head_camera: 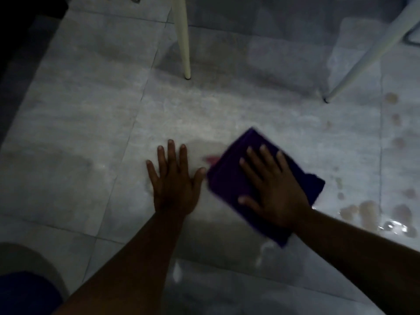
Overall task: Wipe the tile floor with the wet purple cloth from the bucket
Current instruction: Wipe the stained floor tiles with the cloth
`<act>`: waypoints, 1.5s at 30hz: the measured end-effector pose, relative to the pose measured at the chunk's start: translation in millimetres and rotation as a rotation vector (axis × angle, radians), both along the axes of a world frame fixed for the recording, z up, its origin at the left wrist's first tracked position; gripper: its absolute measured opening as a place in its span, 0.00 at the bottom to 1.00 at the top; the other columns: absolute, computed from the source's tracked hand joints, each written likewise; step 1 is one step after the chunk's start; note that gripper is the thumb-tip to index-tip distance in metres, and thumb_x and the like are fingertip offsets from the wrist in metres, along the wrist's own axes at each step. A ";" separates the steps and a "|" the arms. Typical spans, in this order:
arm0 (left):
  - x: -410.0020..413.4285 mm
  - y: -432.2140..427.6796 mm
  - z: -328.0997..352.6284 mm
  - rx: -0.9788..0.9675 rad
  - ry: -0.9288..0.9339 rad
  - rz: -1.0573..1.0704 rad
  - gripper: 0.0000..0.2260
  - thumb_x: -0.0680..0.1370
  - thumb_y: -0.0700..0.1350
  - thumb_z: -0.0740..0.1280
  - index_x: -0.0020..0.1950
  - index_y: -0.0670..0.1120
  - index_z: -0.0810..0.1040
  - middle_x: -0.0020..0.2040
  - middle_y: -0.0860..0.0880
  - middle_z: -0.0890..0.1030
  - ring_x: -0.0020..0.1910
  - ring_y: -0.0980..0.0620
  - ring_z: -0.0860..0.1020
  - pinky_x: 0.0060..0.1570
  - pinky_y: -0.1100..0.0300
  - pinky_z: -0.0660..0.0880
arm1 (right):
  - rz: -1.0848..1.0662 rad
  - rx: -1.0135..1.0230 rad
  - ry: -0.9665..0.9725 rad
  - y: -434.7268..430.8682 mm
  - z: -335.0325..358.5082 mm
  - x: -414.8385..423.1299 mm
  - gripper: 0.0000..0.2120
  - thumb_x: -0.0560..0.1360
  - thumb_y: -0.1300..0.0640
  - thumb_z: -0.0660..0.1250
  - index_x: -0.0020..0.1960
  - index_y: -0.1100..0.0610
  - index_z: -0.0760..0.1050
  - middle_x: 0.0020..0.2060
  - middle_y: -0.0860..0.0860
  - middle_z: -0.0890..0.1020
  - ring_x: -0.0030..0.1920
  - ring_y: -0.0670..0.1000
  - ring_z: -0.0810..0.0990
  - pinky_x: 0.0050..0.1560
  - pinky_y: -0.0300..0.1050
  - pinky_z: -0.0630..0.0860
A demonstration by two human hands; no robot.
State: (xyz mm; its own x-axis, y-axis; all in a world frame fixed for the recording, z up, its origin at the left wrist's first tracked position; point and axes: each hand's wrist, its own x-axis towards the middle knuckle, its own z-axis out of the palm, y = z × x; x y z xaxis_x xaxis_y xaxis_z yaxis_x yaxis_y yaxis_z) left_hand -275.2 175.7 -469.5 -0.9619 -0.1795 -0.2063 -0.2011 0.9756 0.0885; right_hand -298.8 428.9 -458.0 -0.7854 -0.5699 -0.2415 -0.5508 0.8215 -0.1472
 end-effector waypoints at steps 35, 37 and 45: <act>-15.7 126.6 11.4 0.033 0.078 -0.275 0.35 0.75 0.67 0.55 0.76 0.47 0.64 0.79 0.41 0.60 0.78 0.39 0.58 0.73 0.35 0.55 | -0.387 0.088 0.045 181.8 5.4 51.9 0.42 0.75 0.28 0.44 0.81 0.51 0.49 0.81 0.56 0.49 0.80 0.61 0.46 0.76 0.67 0.48; -22.3 157.9 8.0 0.067 0.002 -0.291 0.35 0.77 0.67 0.52 0.79 0.50 0.55 0.82 0.45 0.51 0.80 0.42 0.49 0.76 0.36 0.49 | -0.186 0.082 0.009 171.3 7.2 96.0 0.41 0.75 0.28 0.47 0.81 0.50 0.51 0.81 0.54 0.50 0.80 0.60 0.46 0.76 0.66 0.47; -28.1 176.8 -5.4 0.016 0.062 -0.287 0.36 0.77 0.70 0.45 0.80 0.52 0.49 0.82 0.45 0.47 0.81 0.40 0.46 0.75 0.32 0.46 | -0.298 0.128 -0.010 299.4 8.5 93.1 0.40 0.75 0.28 0.47 0.80 0.49 0.52 0.80 0.53 0.55 0.80 0.59 0.52 0.75 0.66 0.54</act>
State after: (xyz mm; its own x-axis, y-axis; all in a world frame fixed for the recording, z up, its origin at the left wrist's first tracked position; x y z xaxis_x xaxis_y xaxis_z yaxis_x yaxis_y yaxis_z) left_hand -303.4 352.5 -474.9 -0.9837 0.1050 -0.1458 0.0897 0.9901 0.1080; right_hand -205.7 728.3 -449.5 -0.9104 -0.2797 -0.3048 -0.2822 0.9586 -0.0367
